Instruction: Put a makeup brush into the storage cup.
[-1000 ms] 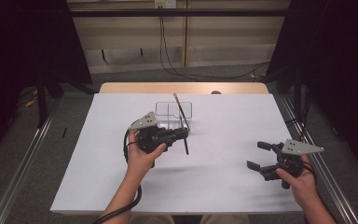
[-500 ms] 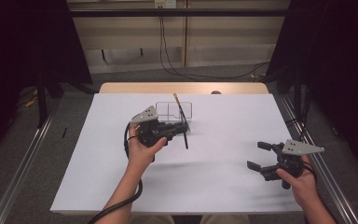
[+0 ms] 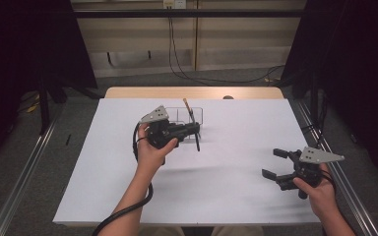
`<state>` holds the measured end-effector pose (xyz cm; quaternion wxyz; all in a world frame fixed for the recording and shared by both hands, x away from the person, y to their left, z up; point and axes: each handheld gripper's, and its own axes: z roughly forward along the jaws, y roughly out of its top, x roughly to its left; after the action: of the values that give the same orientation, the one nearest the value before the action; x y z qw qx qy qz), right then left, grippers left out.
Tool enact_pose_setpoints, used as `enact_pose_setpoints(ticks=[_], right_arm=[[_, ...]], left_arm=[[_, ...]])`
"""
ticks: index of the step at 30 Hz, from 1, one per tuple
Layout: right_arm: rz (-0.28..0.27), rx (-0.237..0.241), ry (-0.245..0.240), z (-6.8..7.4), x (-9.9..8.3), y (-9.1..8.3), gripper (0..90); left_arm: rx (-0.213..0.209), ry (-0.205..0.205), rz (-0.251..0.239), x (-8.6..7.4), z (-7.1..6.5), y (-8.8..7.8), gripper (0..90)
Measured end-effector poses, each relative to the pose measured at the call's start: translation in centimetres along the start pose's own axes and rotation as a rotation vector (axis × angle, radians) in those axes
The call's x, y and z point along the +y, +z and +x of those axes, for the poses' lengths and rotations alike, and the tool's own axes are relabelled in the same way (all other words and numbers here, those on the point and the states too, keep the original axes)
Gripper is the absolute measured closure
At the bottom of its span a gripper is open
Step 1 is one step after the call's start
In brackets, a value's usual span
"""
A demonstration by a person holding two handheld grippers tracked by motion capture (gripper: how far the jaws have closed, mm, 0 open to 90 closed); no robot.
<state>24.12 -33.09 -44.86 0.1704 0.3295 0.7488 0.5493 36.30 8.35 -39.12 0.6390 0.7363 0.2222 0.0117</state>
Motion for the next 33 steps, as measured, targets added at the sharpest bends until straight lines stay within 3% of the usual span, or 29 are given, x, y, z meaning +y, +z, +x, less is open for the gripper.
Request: enact_pose_setpoints(ticks=[33], right_arm=[[-0.006,0.003,0.000,-0.2,-0.1,-0.1,8.5]], left_arm=[[0.034,-0.001,0.007,2.5,2.0,1.3,83.8]])
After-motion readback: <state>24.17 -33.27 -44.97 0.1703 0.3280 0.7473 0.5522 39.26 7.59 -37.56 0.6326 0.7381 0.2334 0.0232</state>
